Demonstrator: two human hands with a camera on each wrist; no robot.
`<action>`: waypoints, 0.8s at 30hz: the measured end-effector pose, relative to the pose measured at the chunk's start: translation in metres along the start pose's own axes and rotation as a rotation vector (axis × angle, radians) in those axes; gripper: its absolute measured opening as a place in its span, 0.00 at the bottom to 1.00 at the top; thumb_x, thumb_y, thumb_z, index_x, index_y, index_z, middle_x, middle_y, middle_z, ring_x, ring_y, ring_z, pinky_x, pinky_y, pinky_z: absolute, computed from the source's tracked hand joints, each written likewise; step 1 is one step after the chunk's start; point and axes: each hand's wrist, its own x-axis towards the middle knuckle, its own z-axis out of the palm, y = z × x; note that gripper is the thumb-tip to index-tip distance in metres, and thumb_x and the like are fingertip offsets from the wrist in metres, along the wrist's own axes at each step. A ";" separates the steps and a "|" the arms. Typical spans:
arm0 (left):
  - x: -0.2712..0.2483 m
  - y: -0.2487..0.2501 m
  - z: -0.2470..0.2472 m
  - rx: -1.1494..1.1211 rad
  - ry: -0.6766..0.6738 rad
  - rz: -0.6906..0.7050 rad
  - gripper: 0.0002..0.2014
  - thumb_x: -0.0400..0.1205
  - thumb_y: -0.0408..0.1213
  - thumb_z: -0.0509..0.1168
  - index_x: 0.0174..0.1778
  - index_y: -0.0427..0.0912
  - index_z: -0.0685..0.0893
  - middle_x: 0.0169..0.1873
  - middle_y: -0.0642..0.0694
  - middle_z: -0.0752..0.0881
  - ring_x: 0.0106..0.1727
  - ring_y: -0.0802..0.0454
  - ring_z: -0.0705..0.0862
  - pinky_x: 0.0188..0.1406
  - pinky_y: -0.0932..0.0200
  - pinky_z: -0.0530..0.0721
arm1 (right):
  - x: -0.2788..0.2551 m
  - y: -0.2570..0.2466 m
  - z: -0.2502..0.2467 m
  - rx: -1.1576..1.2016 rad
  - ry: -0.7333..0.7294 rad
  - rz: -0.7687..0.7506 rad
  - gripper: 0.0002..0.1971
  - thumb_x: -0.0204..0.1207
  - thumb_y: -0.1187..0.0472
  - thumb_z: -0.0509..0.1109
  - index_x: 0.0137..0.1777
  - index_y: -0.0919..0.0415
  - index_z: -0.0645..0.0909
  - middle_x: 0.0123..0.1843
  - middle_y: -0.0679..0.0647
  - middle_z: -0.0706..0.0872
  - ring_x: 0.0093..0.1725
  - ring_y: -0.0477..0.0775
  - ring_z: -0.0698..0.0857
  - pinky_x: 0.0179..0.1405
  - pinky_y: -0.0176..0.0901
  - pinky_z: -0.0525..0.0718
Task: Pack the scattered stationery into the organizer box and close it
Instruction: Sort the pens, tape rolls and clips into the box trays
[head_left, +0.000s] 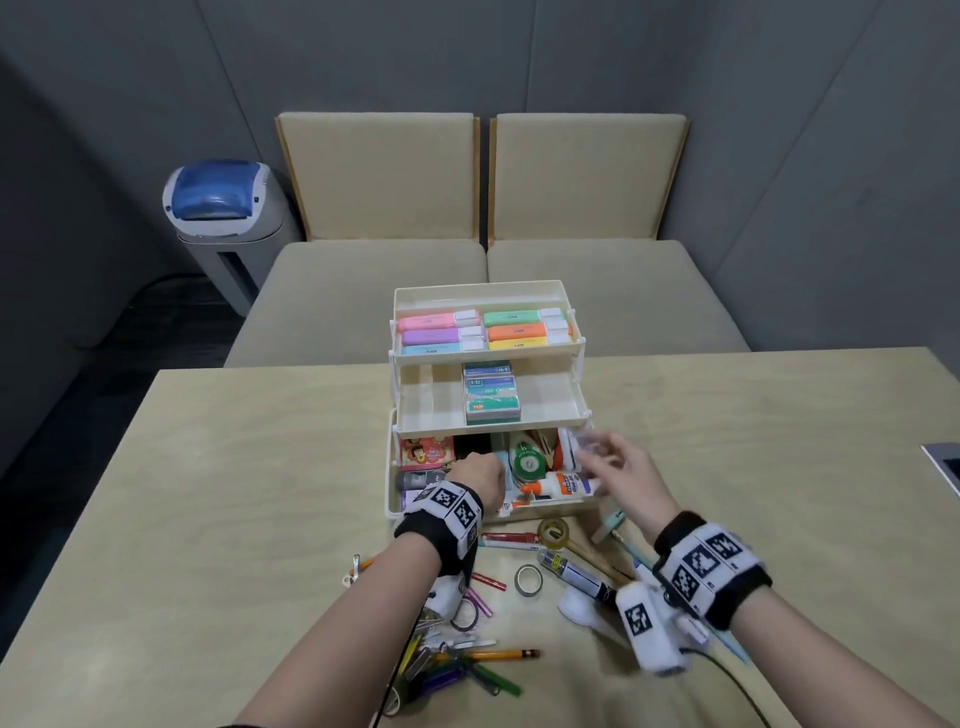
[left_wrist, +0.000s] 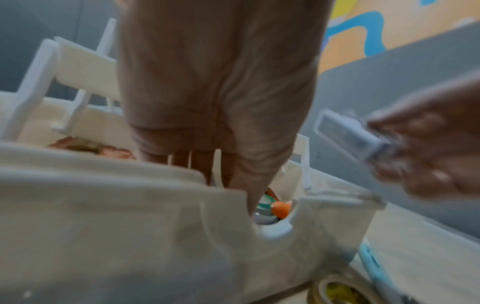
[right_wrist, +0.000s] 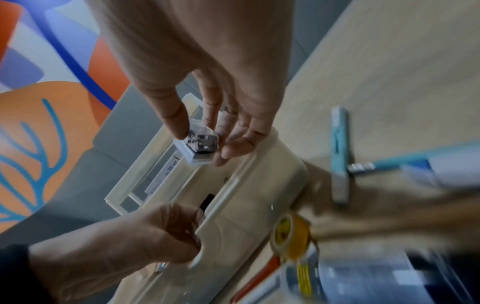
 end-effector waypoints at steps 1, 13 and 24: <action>-0.002 0.000 0.001 0.007 0.002 0.014 0.11 0.77 0.27 0.62 0.49 0.39 0.87 0.50 0.41 0.88 0.52 0.41 0.86 0.56 0.46 0.86 | 0.009 -0.007 -0.002 -0.080 0.042 -0.066 0.10 0.79 0.60 0.68 0.59 0.54 0.80 0.52 0.55 0.83 0.49 0.54 0.83 0.41 0.39 0.79; -0.083 -0.047 -0.008 -0.361 0.426 0.103 0.08 0.82 0.35 0.63 0.50 0.50 0.85 0.48 0.56 0.86 0.48 0.59 0.82 0.52 0.61 0.82 | 0.079 -0.040 0.008 -0.895 0.122 -0.384 0.12 0.79 0.52 0.68 0.59 0.54 0.77 0.50 0.49 0.86 0.55 0.51 0.80 0.47 0.50 0.84; -0.122 -0.073 0.017 -0.499 0.548 0.025 0.07 0.81 0.33 0.64 0.47 0.50 0.85 0.44 0.56 0.87 0.45 0.60 0.84 0.47 0.59 0.83 | 0.066 -0.039 0.017 -1.158 0.197 -0.347 0.10 0.77 0.58 0.63 0.54 0.61 0.78 0.58 0.60 0.75 0.59 0.60 0.73 0.54 0.52 0.77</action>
